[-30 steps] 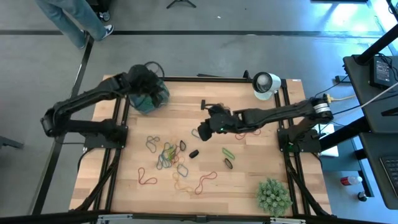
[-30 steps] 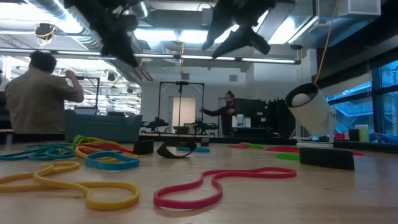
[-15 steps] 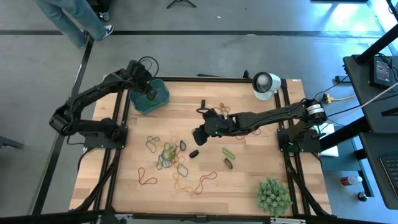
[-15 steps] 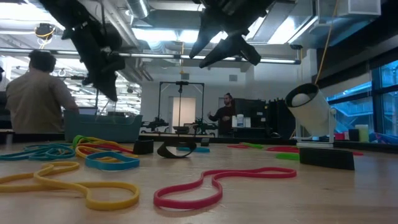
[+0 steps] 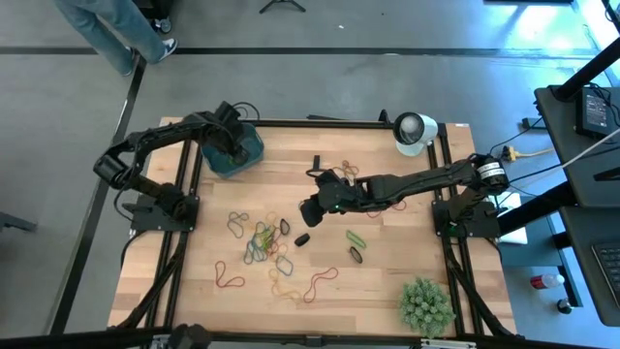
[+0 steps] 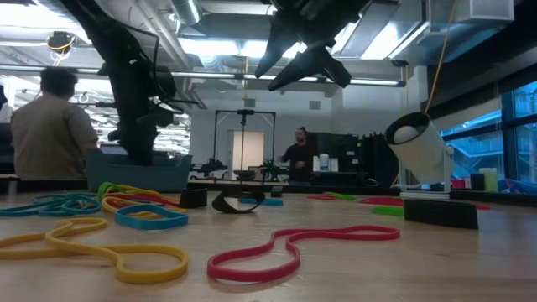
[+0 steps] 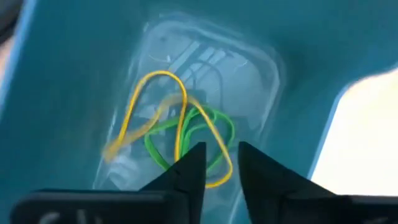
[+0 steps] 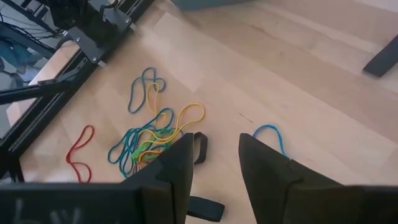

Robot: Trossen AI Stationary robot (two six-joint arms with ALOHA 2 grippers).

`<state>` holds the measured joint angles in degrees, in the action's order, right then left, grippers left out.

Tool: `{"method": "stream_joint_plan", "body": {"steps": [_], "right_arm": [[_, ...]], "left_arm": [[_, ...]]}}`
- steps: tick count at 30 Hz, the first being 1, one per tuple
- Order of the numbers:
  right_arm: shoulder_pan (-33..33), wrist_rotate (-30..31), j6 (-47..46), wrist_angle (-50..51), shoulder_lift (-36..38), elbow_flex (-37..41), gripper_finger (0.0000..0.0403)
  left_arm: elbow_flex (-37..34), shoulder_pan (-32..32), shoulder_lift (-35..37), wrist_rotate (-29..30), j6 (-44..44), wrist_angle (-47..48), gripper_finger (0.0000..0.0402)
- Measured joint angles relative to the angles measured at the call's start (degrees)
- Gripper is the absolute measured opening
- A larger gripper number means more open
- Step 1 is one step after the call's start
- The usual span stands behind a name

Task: Pick and place rubber bands into bin
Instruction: Put the yellow rubber band into the bin, then put the blue rubber band into the bin

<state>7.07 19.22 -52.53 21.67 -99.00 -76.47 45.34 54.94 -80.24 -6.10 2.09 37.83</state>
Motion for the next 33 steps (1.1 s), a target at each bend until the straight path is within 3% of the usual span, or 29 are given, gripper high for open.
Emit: {"method": "stream_joint_plan", "body": {"steps": [5, 10, 16, 20, 26, 33], "right_arm": [[0.0, 0.0, 3.1, 1.0, 0.0, 0.0, 0.0131], [-0.1, -1.5, 8.1, 5.1, 1.9, 0.0, 0.0128], [-1.0, -5.1, 15.8, 18.0, 4.4, 0.0, 0.0064], [-1.7, -7.7, 20.5, 20.7, 6.1, 3.0, 0.0009], [-4.5, -17.8, 23.3, 9.8, 14.8, 18.0, 0.0015], [-8.3, -19.1, 24.8, 4.7, 27.5, 30.6, 0.0006]], "left_arm": [[0.0, -0.2, 2.1, 0.2, -1.3, 1.6, 0.014], [0.0, -0.2, 7.6, 0.2, -4.4, 3.8, 0.0151], [0.0, -3.1, 16.9, 0.2, -9.2, 8.4, 0.0134], [0.0, -11.9, 21.4, 0.6, -16.7, 9.1, 0.0119], [0.0, -30.8, 23.3, 9.3, -32.4, 7.4, 0.0101], [2.5, -48.3, 20.4, 19.8, -50.0, 7.6, 0.0098]]}}
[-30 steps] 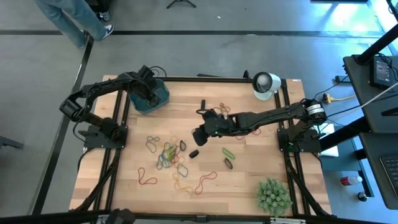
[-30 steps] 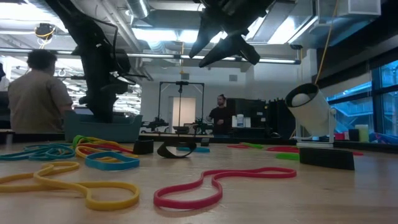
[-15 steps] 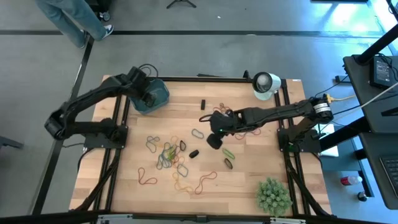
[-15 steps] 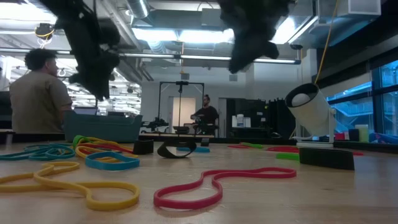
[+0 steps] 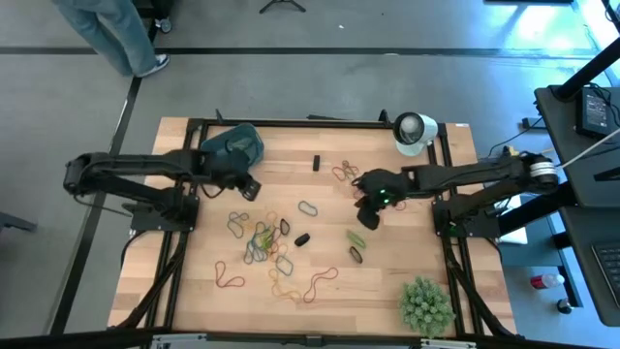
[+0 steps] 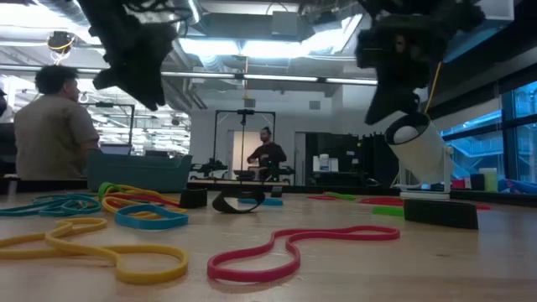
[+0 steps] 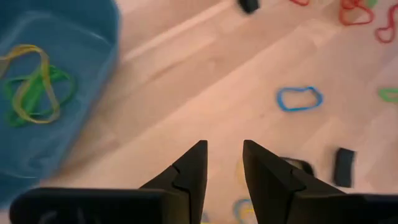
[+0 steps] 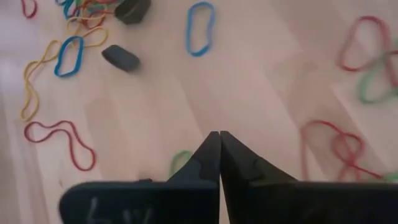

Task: Pick and place rubber bands into bin
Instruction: Put the blue rubber band into the bin

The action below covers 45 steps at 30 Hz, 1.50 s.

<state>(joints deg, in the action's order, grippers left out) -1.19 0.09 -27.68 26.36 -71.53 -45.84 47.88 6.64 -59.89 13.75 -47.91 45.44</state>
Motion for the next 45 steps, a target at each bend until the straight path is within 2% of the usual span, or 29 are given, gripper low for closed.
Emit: {"method": "stream_joint_plan", "body": {"steps": [7, 14, 18, 21, 34, 38, 42, 45], "right_arm": [[-3.1, 0.0, 5.0, 0.0, 7.0, 3.4, 0.0014], [-4.3, 0.0, 8.9, -0.6, 7.5, 3.4, 0.0004], [-4.3, -0.5, 8.9, -0.6, 7.5, 3.4, 0.0009], [-4.3, -1.7, 8.9, -0.6, 7.5, 3.4, 0.0014], [-4.3, -1.9, 10.4, -0.5, 7.5, 3.4, 0.0006], [-4.3, -1.9, 11.6, -0.5, 7.5, 3.4, 0.0016], [-4.3, -1.8, 11.7, -0.5, 7.5, 3.4, 0.0018], [-4.3, -1.8, 12.4, -0.4, 7.5, 3.4, 0.0014]], "left_arm": [[3.7, -8.6, -8.9, 2.5, -13.5, 7.1, 0.0095], [3.7, -12.3, -16.6, -3.7, -24.8, 14.5, 0.0095], [0.9, -13.0, -18.4, -8.2, -28.0, 13.4, 0.0103], [-3.1, -13.3, -18.4, -10.2, -30.2, 8.5, 0.0114], [-12.6, -13.4, -18.4, -12.3, -37.5, 2.1, 0.0126], [-14.6, -13.4, -18.1, -14.2, -38.2, -2.4, 0.0094], [-14.7, -13.4, -18.2, -14.4, -40.4, -3.3, 0.0022], [-14.6, -13.4, -18.1, -14.5, -40.8, -3.6, 0.0006]]}}
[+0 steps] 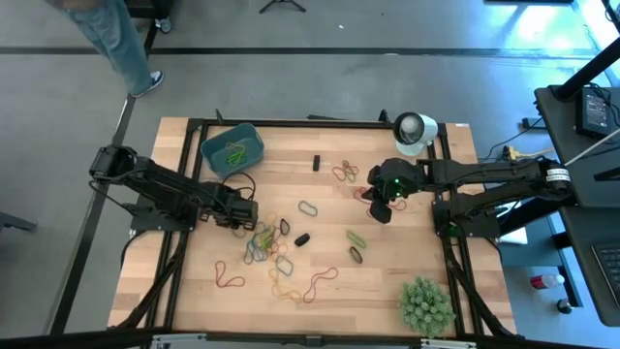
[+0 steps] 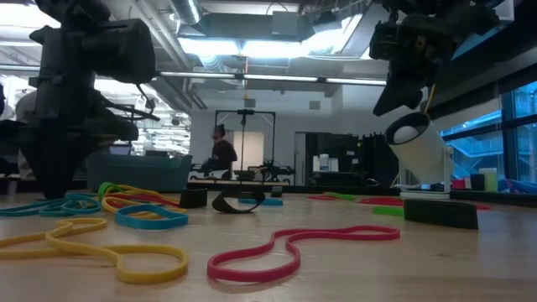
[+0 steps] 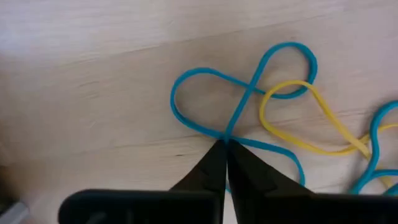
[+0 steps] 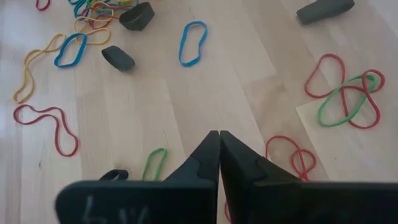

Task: Pick and place rubber bands into bin
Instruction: Put the blue rubber band into the bin

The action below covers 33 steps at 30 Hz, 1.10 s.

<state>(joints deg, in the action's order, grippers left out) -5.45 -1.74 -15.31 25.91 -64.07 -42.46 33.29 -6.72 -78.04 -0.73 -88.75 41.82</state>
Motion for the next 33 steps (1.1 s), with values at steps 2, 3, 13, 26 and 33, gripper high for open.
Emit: {"method": "stream_joint_plan", "body": {"steps": [2, 3, 13, 26, 33], "right_arm": [[0.0, 0.0, 0.7, 0.0, 0.0, 0.0, 0.001], [0.0, 0.0, 0.8, 0.0, 0.0, 0.0, 0.0009], [0.0, 0.1, 2.3, -1.0, 0.0, 0.0, 0.0017], [0.0, 3.1, 0.5, -6.1, 0.0, 0.0, 0.0021], [-1.1, 8.8, -5.5, -8.1, 0.0, 0.0, 0.0021]], "left_arm": [[1.1, -0.1, -0.3, -0.4, 0.4, 0.9, 0.0003], [2.1, -0.4, -0.3, -0.3, 0.8, 1.8, 0.0002], [19.3, -1.4, -0.2, 4.7, 5.6, 20.7, 0.0002], [38.5, 15.8, 4.8, 22.8, 31.4, 34.4, 0.0002], [39.0, 35.5, 4.8, 18.5, 56.1, 26.4, 0.0002]]}}
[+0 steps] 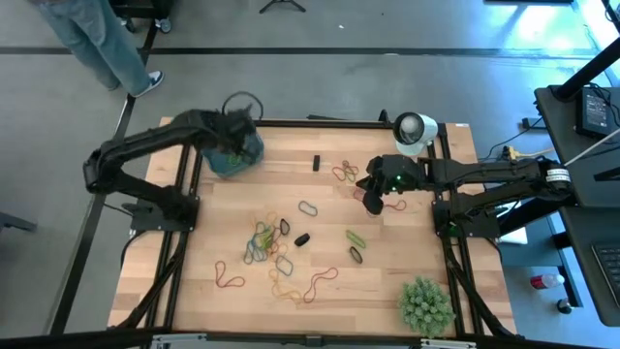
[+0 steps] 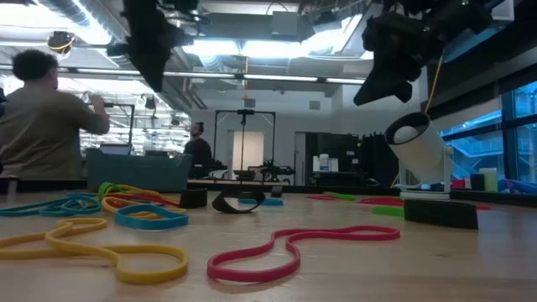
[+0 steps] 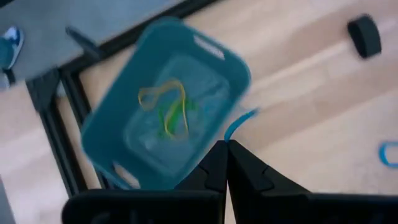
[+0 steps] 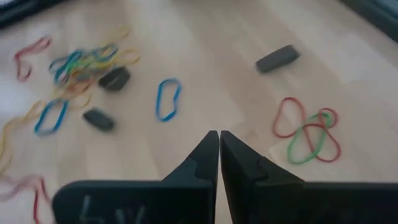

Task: Pick and place rubber bands into bin
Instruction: Put the blue rubber band into the bin, then put the red rubber band into the bin

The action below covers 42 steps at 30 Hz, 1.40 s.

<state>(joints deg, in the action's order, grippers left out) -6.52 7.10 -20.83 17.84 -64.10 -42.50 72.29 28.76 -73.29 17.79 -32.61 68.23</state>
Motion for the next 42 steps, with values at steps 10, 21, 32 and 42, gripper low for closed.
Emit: {"method": "stream_joint_plan", "body": {"steps": [10, 21, 32, 42], "right_arm": [[-4.5, 1.1, -6.1, -0.5, 0.0, 0.0, 0.0021], [-7.9, 1.1, -7.6, -0.5, 0.0, 0.0, 0.0021], [-9.1, 1.0, -8.8, -0.4, 0.0, 0.0, 0.0021], [-9.1, 1.0, -8.6, -0.4, 0.0, 0.0, 0.0021]], "left_arm": [[0.0, 17.3, -10.1, -11.1, 20.2, -6.8, 0.0002], [0.0, 20.2, -27.0, -13.1, 26.6, -6.8, 0.0002], [0.0, 20.5, -36.7, -13.2, 26.9, -8.6, 0.0044], [0.0, 20.5, -32.5, -11.6, 24.1, -8.2, 0.013]]}}
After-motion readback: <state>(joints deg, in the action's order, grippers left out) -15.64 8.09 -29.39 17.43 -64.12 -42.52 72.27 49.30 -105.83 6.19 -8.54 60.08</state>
